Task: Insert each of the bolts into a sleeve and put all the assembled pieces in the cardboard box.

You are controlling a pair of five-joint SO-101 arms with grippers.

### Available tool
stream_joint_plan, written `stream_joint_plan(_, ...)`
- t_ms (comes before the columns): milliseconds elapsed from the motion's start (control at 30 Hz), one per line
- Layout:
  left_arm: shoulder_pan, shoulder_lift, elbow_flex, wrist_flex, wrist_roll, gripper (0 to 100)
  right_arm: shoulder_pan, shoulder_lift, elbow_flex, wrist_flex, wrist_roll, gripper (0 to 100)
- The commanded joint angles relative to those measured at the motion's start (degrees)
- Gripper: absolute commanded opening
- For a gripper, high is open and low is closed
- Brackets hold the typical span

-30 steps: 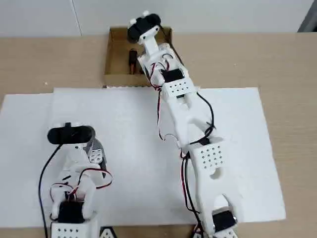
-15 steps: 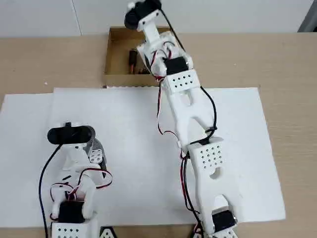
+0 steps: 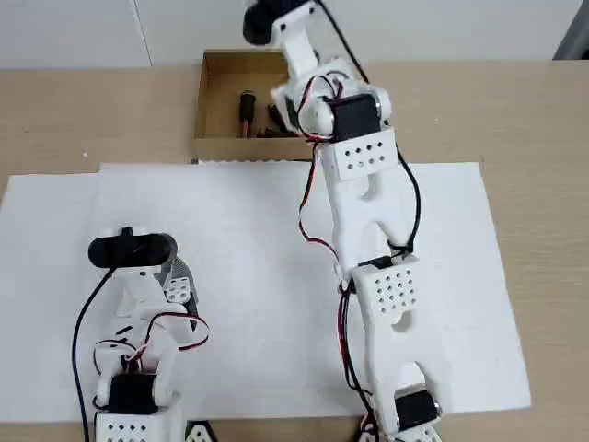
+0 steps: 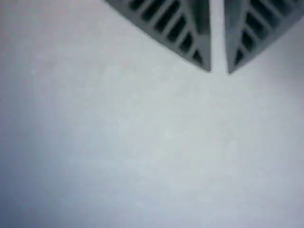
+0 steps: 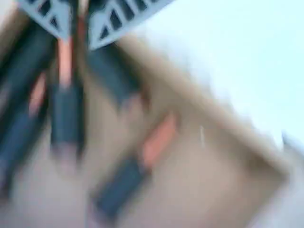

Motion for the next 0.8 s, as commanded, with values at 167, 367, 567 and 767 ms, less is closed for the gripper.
stream_joint_plan(167,-0.3,-0.6,-0.6,0.0,-0.3,0,5.1,-16.1,-4.3,6.4,-7.9,0.2)
stream_joint_plan(367,-0.3,-0.6,-0.6,0.0,-0.3,0,10.3,-23.3,-4.2,7.2,-8.0,0.2)
stream_joint_plan(567,-0.3,-0.6,-0.6,0.0,-0.3,0,16.5,-29.1,-1.8,7.6,-8.0,0.2)
stream_joint_plan(767,-0.3,-0.6,-0.6,0.0,-0.3,0,19.3,-42.6,15.4,7.3,-7.8,0.2)
